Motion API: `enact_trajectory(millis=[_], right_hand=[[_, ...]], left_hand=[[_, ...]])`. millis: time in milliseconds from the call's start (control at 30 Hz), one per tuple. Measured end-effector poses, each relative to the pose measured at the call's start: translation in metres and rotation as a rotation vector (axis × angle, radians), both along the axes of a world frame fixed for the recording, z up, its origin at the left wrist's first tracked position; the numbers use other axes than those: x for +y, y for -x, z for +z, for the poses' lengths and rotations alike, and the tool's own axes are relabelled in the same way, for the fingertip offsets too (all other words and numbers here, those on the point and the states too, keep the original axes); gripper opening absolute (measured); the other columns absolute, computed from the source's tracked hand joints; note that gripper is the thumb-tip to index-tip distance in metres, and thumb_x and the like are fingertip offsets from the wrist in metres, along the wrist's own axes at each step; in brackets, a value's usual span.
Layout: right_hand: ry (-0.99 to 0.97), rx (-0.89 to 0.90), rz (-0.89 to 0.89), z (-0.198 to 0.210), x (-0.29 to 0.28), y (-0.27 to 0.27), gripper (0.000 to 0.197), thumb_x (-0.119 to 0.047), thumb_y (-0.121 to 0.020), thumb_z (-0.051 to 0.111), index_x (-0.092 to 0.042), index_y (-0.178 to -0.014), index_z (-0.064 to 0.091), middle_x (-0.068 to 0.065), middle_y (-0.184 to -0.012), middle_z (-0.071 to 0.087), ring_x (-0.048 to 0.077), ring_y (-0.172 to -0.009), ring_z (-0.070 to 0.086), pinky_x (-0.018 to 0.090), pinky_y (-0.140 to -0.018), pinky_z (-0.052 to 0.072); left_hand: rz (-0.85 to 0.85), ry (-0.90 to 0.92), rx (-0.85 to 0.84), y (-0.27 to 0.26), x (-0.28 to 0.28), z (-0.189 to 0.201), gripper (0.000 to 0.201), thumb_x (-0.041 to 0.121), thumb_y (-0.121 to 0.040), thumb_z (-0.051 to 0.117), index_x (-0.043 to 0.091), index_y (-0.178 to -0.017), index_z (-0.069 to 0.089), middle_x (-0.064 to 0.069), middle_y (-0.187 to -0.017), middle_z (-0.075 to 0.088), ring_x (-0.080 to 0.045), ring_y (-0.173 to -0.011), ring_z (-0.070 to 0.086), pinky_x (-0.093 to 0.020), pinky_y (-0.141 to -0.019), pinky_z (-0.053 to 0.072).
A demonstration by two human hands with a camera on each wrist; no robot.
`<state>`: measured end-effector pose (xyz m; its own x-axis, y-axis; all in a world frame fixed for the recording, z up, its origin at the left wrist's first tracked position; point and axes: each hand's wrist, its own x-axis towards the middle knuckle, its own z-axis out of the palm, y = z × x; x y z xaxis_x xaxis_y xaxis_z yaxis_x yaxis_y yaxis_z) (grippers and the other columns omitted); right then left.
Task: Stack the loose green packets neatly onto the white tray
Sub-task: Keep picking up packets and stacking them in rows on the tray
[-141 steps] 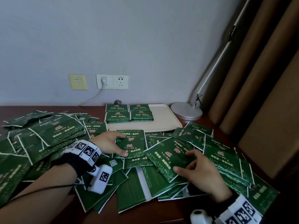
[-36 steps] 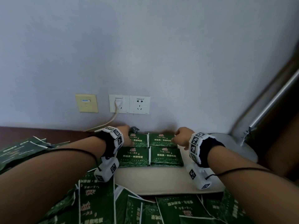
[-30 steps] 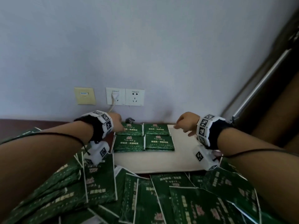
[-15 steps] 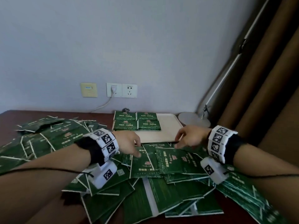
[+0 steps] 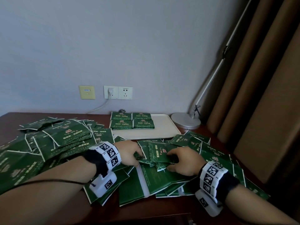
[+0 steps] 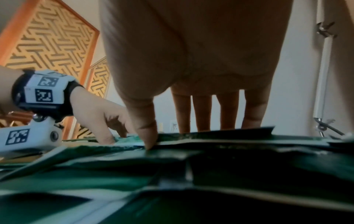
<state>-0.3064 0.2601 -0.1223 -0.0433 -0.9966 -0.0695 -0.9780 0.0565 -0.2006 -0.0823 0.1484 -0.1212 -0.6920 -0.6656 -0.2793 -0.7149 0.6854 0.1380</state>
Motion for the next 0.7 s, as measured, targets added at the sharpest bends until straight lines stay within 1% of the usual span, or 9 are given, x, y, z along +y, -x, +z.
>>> enact_trajectory(millis=[67, 133, 233, 300, 400, 500, 567, 633, 700], right_hand=[[0.039, -0.002, -0.011, -0.002, 0.004, -0.001, 0.052, -0.042, -0.082, 0.067, -0.032, -0.133, 0.059, -0.011, -0.129, 0.063, 0.013, -0.117, 0.059, 0.03, -0.099, 0.048], [0.065, -0.019, -0.026, -0.004, 0.006, -0.002, 0.047, -0.037, -0.083, 0.065, -0.032, -0.13, 0.063, -0.011, -0.128, 0.065, 0.013, -0.115, 0.06, 0.03, -0.099, 0.049], [0.078, -0.018, -0.026, -0.004, 0.006, -0.003, 0.042, -0.031, -0.084, 0.065, -0.031, -0.125, 0.066, -0.012, -0.127, 0.066, 0.012, -0.115, 0.061, 0.029, -0.1, 0.049], [0.072, -0.024, -0.026, -0.002, 0.006, -0.004, 0.044, -0.034, -0.082, 0.067, -0.032, -0.126, 0.065, -0.011, -0.124, 0.067, 0.012, -0.112, 0.061, 0.029, -0.097, 0.05], [0.099, -0.084, -0.065, 0.002, 0.003, -0.004, 0.048, -0.044, -0.078, 0.069, -0.033, -0.125, 0.064, -0.01, -0.119, 0.068, 0.012, -0.106, 0.063, 0.027, -0.088, 0.051], [0.07, 0.057, -0.035, 0.0, -0.001, -0.007, 0.049, -0.047, -0.076, 0.068, -0.032, -0.122, 0.064, -0.009, -0.115, 0.067, 0.016, -0.103, 0.063, 0.029, -0.085, 0.053], [0.08, 0.151, -0.003, -0.005, -0.003, -0.009, 0.047, -0.047, -0.077, 0.064, -0.03, -0.12, 0.063, -0.008, -0.115, 0.066, 0.017, -0.103, 0.063, 0.032, -0.086, 0.054], [0.105, 0.177, 0.011, -0.009, -0.006, -0.007, 0.041, -0.04, -0.079, 0.06, -0.029, -0.118, 0.064, -0.008, -0.114, 0.066, 0.018, -0.103, 0.063, 0.033, -0.085, 0.055], [0.118, 0.209, 0.015, -0.01, -0.008, -0.004, 0.036, -0.031, -0.08, 0.056, -0.028, -0.115, 0.064, -0.006, -0.113, 0.066, 0.019, -0.103, 0.063, 0.034, -0.083, 0.055]], left_hand=[[0.017, 0.031, 0.074, -0.003, 0.003, -0.002, 0.033, 0.031, -0.091, 0.062, 0.025, -0.123, 0.069, 0.005, -0.105, 0.072, -0.016, -0.086, 0.065, -0.028, -0.083, 0.054], [0.045, 0.104, 0.135, -0.008, 0.005, -0.006, 0.026, 0.022, -0.093, 0.056, 0.023, -0.112, 0.075, 0.004, -0.089, 0.071, -0.02, -0.079, 0.065, -0.029, -0.077, 0.055], [0.087, 0.263, 0.26, -0.018, 0.003, -0.01, 0.041, 0.011, -0.085, 0.052, 0.034, -0.108, 0.076, 0.005, -0.108, 0.073, -0.018, -0.091, 0.067, -0.034, -0.086, 0.057], [0.099, 0.352, 0.346, -0.025, 0.0, -0.007, 0.044, 0.009, -0.082, 0.054, 0.04, -0.103, 0.076, 0.007, -0.113, 0.072, -0.017, -0.101, 0.061, -0.037, -0.093, 0.053], [0.176, 0.405, 0.454, -0.033, -0.003, 0.002, 0.039, 0.006, -0.083, 0.061, 0.038, -0.098, 0.077, 0.009, -0.127, 0.064, -0.018, -0.115, 0.048, -0.042, -0.105, 0.041], [0.304, 0.337, 0.622, -0.037, -0.01, 0.01, 0.04, -0.002, -0.084, 0.062, 0.035, -0.091, 0.075, 0.002, -0.14, 0.052, -0.026, -0.13, 0.04, -0.044, -0.113, 0.028], [0.325, 0.228, 0.781, -0.041, -0.015, 0.014, 0.044, -0.01, -0.084, 0.059, 0.03, -0.088, 0.074, 0.0, -0.137, 0.051, -0.022, -0.125, 0.046, -0.037, -0.106, 0.034], [0.318, 0.152, 0.884, -0.047, -0.019, 0.014, 0.046, -0.013, -0.086, 0.056, 0.029, -0.088, 0.074, 0.004, -0.132, 0.054, -0.018, -0.108, 0.057, -0.029, -0.089, 0.045], [0.317, 0.081, 0.979, -0.053, -0.023, 0.009, 0.051, -0.014, -0.087, 0.053, 0.031, -0.089, 0.075, 0.009, -0.127, 0.061, -0.034, -0.086, 0.068, -0.028, -0.064, 0.047]])
